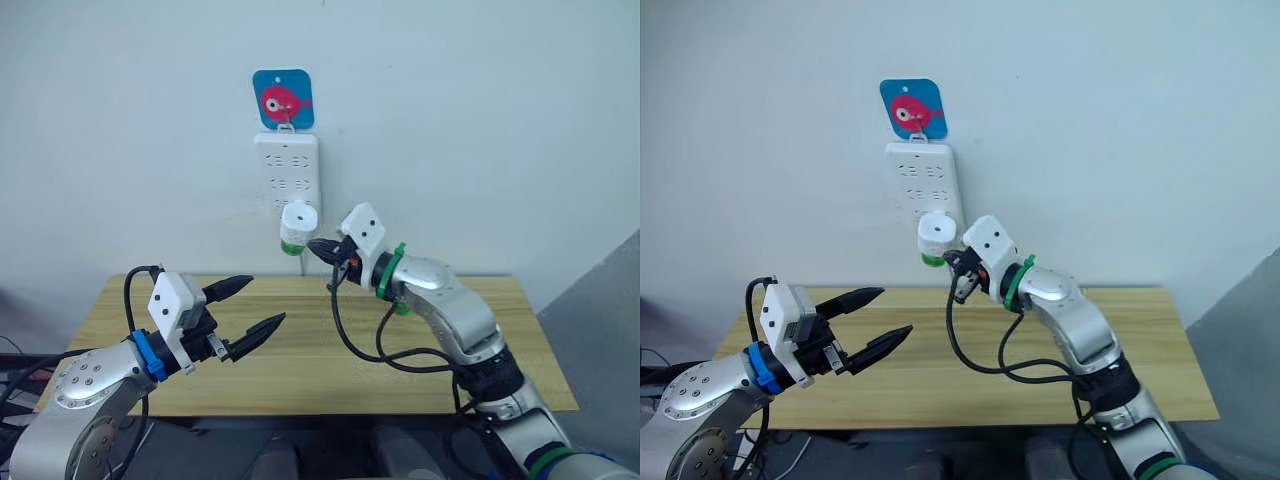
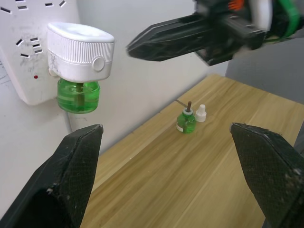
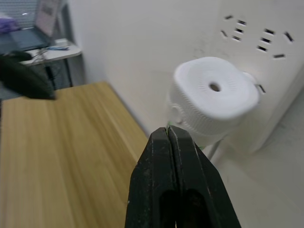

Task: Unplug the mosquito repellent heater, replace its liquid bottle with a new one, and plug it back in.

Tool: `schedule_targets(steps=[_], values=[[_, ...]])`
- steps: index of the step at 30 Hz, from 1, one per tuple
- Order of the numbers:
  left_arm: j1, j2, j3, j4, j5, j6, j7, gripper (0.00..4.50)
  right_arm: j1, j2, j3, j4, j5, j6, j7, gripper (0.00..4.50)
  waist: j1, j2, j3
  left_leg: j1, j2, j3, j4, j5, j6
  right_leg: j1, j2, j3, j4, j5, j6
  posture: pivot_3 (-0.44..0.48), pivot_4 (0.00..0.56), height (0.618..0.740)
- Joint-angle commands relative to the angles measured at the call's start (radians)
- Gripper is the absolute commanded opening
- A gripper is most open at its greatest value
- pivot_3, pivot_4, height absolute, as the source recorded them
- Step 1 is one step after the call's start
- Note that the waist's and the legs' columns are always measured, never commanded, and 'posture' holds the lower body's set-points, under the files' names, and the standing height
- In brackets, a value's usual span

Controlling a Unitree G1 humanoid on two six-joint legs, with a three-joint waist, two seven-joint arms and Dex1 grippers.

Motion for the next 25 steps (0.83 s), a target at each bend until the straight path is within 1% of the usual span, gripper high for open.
schedule_targets(steps=[1,2,4,7,8,11,13,15,18,25], values=[[0.004,0.045,0.045,0.038,0.047,-0.048,-0.023,4.50,0.011,-0.097,-0.011,-0.120,0.035,-0.020,0.107,0.02,0.000,0.000,0.000,0.000,0.000,0.000,0.000,0.000,0.000,0.000,0.000,0.000,0.000,0.000,0.000,0.013,0.029,0.740],[0.012,0.061,0.053,0.053,0.050,-0.059,-0.048,4.50,0.025,-0.133,-0.023,-0.144,0.045,-0.019,0.130,0.02,0.001,0.000,0.000,0.000,0.000,0.000,0.000,0.000,0.000,0.000,0.000,0.000,0.000,0.000,0.000,0.012,0.028,0.740],[0.044,0.113,0.076,0.088,0.064,-0.108,-0.137,4.50,0.064,-0.227,-0.059,-0.198,0.062,-0.016,0.177,0.02,0.001,-0.003,-0.002,0.000,0.000,0.000,0.000,0.000,0.000,0.000,0.000,0.000,-0.001,0.000,0.000,0.015,0.023,0.740],[0.067,0.190,0.134,0.185,0.104,-0.182,-0.227,4.50,0.141,-0.422,-0.130,-0.243,0.088,-0.041,0.302,0.57,0.004,-0.005,-0.003,0.000,-0.001,0.001,-0.001,0.000,0.000,0.000,-0.001,0.000,-0.001,-0.001,-0.001,0.018,0.014,0.740],[0.065,0.209,0.152,0.218,0.111,-0.194,-0.242,4.50,0.161,-0.478,-0.155,-0.244,0.095,-0.059,0.339,0.89,0.005,-0.005,-0.004,-0.001,-0.001,0.001,-0.001,0.000,0.000,0.000,-0.001,0.000,-0.002,-0.002,-0.001,0.019,0.010,0.740],[0.062,0.254,0.183,0.272,0.113,-0.188,-0.280,4.50,0.188,-0.580,-0.226,-0.220,0.126,-0.098,0.412,1.95,0.004,-0.006,-0.007,0.001,-0.001,0.002,0.000,0.000,0.000,0.000,-0.001,0.000,-0.001,-0.002,-0.002,0.022,0.000,0.740],[0.078,0.302,0.209,0.292,0.117,-0.167,-0.322,4.50,0.195,-0.652,-0.292,-0.189,0.145,-0.118,0.470,2.61,0.000,-0.007,-0.008,0.002,0.000,0.002,0.000,0.000,0.000,0.001,-0.001,0.000,-0.001,-0.002,-0.002,0.022,0.000,0.740],[0.082,0.330,0.222,0.297,0.115,-0.134,-0.331,4.50,0.204,-0.694,-0.334,-0.166,0.167,-0.134,0.507,3.38,-0.003,-0.007,-0.010,0.003,0.000,0.004,0.000,0.000,0.000,0.001,-0.001,0.001,-0.001,-0.002,-0.002,0.023,0.000,0.740],[0.090,0.363,0.222,0.292,0.152,-0.097,-0.310,4.50,0.223,-0.731,-0.394,-0.125,0.187,-0.179,0.555,4.22,-0.002,-0.009,-0.012,0.004,0.000,0.006,0.000,0.000,0.000,0.001,-0.001,0.001,-0.001,-0.002,-0.001,0.020,0.000,0.740],[0.070,0.366,0.224,0.310,0.163,-0.075,-0.317,4.50,0.202,-0.739,-0.440,-0.046,0.190,-0.228,0.573,4.22,-0.002,-0.009,-0.013,0.004,0.000,0.006,0.000,0.000,0.000,0.001,-0.001,0.002,0.000,-0.002,-0.001,0.017,0.000,0.740]])
